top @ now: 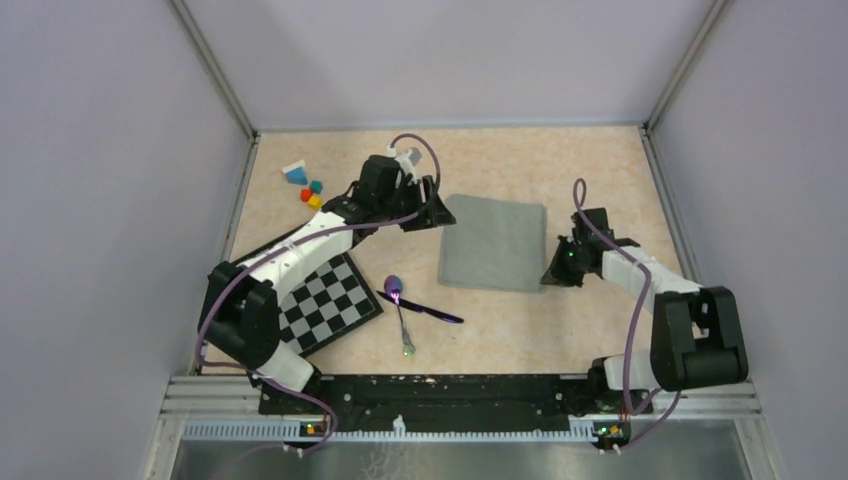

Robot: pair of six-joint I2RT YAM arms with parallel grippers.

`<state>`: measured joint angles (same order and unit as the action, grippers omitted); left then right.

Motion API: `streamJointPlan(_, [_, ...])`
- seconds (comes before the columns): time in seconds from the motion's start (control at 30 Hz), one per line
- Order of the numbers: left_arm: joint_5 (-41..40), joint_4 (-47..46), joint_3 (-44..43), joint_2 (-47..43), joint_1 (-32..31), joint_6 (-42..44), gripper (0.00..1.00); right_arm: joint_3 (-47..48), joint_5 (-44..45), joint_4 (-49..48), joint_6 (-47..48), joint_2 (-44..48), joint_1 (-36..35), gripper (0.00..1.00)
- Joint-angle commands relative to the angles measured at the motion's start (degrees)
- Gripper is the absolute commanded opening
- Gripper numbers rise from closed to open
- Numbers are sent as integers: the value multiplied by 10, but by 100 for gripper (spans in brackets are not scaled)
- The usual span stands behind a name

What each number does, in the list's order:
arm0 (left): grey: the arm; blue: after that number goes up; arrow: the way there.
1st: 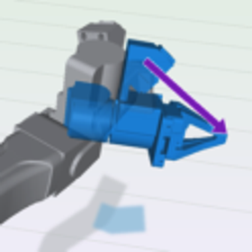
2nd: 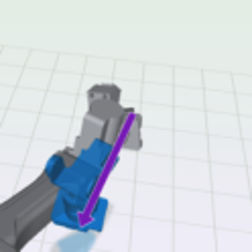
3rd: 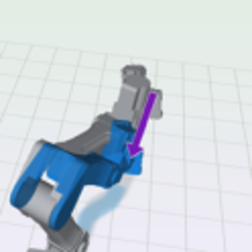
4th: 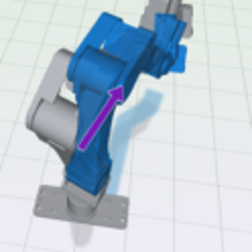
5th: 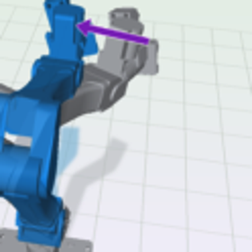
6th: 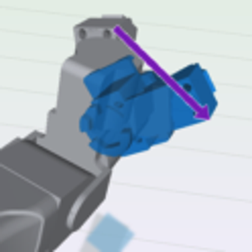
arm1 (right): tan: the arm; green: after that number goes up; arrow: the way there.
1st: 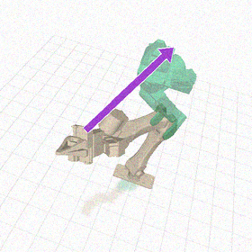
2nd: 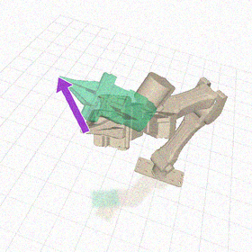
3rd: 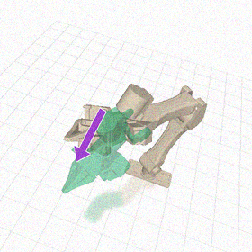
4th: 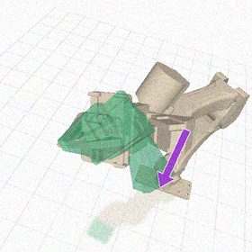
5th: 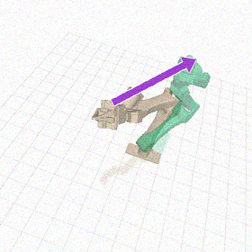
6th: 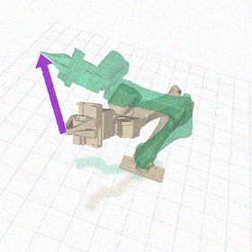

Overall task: Fold the napkin into a case and place the utensils inside
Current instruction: Smooth out the lower triangle-folded napkin at the center of the board.

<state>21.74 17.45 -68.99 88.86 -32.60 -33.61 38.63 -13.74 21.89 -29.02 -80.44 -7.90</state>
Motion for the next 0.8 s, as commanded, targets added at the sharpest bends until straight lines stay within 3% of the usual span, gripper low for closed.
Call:
streamJointPlan(0.0, [42, -214, 59, -12, 40, -167, 63, 18, 80, 69, -16, 56, 24, 11])
streamJointPlan(0.03, [37, -245, 65, 0, 40, -185, 63, 26, 87, 59, -18, 62, 25, 31])
streamJointPlan(0.07, [35, -265, 57, 18, 41, -198, 63, 38, 88, 47, -14, 67, 26, 44])
streamJointPlan(0.2, [52, -306, -9, 111, 35, -207, 60, 100, 53, -34, 9, 41, 29, 58])
streamJointPlan(0.33, [54, -311, -91, 207, 33, -156, 52, 177, -92, -130, -8, -79, 47, 52])
streamJointPlan(0.4, [52, -284, -143, 254, 33, -122, 43, 206, -131, -176, -25, -126, 51, 46])
streamJointPlan(0.5, [47, -256, -201, 313, 37, -79, 41, 252, -167, -213, -44, -201, 54, 33])
streamJointPlan(0.77, [62, -211, -280, 413, 62, -77, 39, 280, -178, -271, -54, -309, 85, 27])
